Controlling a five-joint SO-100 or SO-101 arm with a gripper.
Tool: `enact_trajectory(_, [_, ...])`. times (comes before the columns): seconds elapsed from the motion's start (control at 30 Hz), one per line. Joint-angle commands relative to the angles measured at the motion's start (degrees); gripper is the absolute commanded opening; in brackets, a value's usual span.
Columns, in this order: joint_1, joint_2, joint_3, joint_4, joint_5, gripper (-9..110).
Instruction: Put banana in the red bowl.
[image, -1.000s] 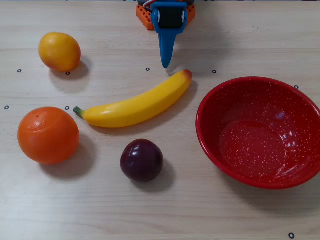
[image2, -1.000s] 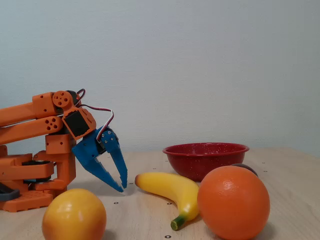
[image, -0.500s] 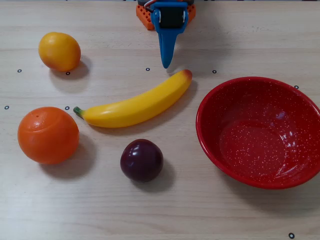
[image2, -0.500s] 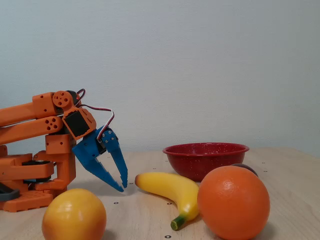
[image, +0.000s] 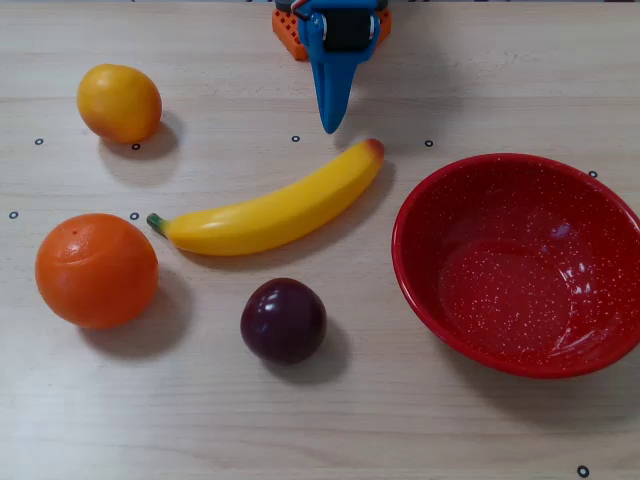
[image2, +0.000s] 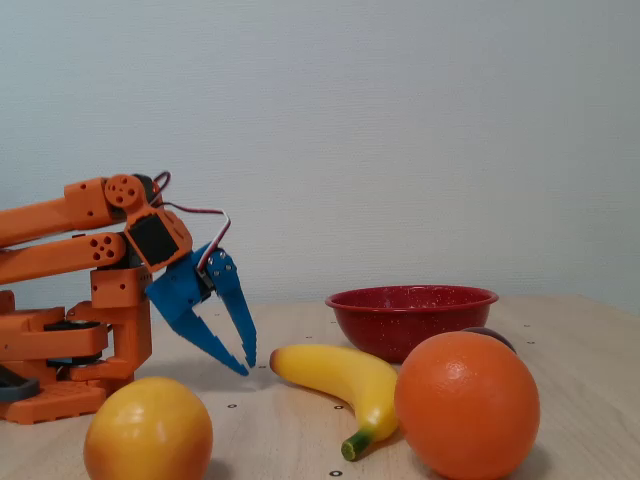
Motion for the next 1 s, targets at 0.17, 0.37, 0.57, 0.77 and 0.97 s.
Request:
enact_trajectory(0.17, [1.4,-6.7,-10.5,1.9,-6.1,0])
enact_trajectory(0.37, [2.8,-12.1,-15.2,-0.4,-8.5,0])
enact_trajectory(0.57, [3.7,-18.5,-20.6,-0.8,-10.6,0])
enact_trajectory(0.77, [5.0,-27.2,-28.1,-0.1,-12.6,0])
enact_trajectory(0.97, [6.7,-38.5,-39.6,4.1,-14.9,0])
